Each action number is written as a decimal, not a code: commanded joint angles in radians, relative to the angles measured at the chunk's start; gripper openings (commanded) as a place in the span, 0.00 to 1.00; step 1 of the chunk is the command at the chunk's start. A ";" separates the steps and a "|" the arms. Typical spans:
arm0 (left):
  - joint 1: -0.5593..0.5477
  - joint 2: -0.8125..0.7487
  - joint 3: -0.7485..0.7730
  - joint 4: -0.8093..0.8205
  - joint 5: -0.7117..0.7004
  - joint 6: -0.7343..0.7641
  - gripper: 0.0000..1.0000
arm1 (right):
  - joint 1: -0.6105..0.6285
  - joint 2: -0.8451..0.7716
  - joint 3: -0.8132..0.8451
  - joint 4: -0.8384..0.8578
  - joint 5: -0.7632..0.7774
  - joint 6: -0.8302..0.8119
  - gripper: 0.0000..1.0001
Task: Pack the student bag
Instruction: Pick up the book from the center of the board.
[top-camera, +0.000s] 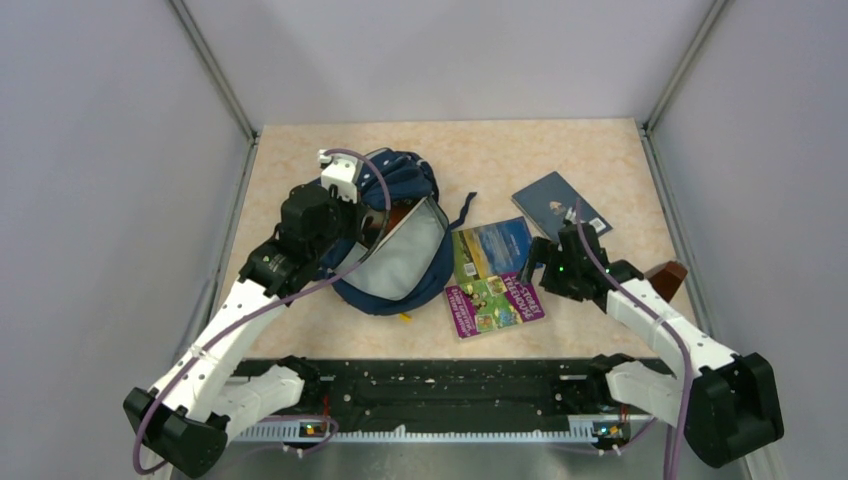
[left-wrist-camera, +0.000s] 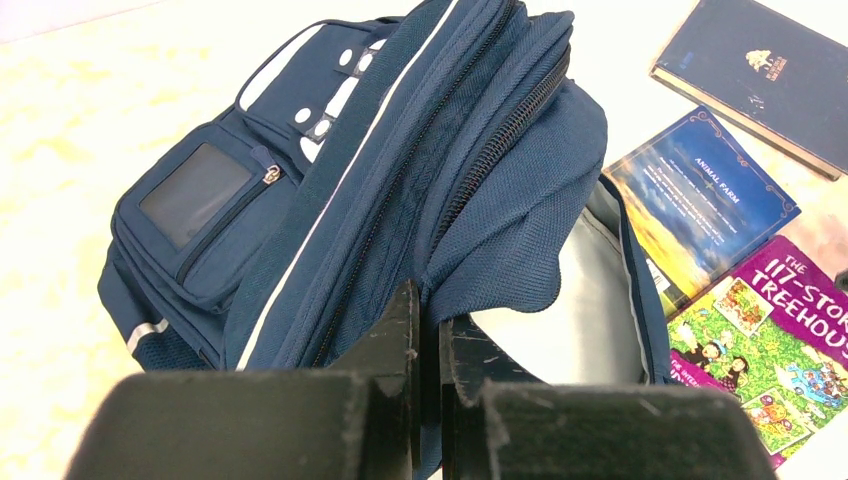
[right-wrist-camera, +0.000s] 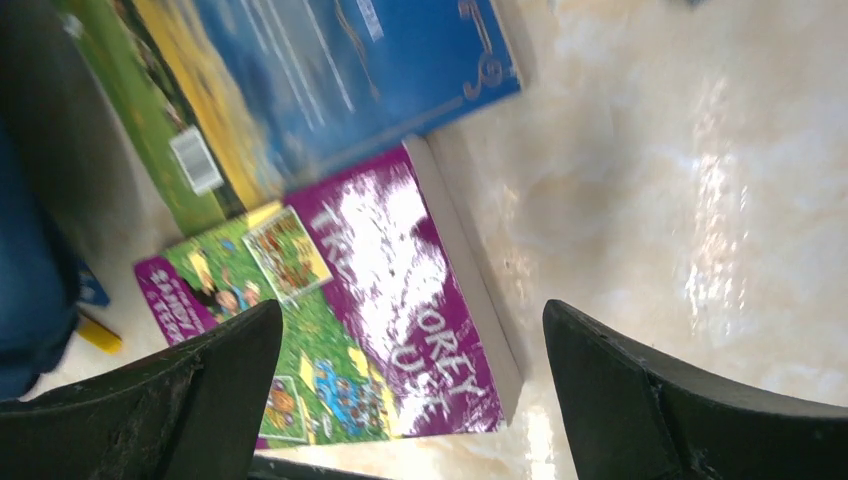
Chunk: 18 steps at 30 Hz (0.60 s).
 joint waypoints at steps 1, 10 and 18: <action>-0.001 -0.015 0.023 0.138 -0.013 0.003 0.00 | -0.011 0.007 -0.053 -0.070 -0.097 -0.003 0.99; -0.002 -0.021 0.022 0.139 -0.006 0.001 0.00 | -0.011 0.003 -0.111 -0.056 -0.206 0.052 0.99; -0.002 -0.020 0.023 0.139 -0.009 0.000 0.00 | -0.011 -0.053 -0.107 -0.058 -0.247 0.112 0.97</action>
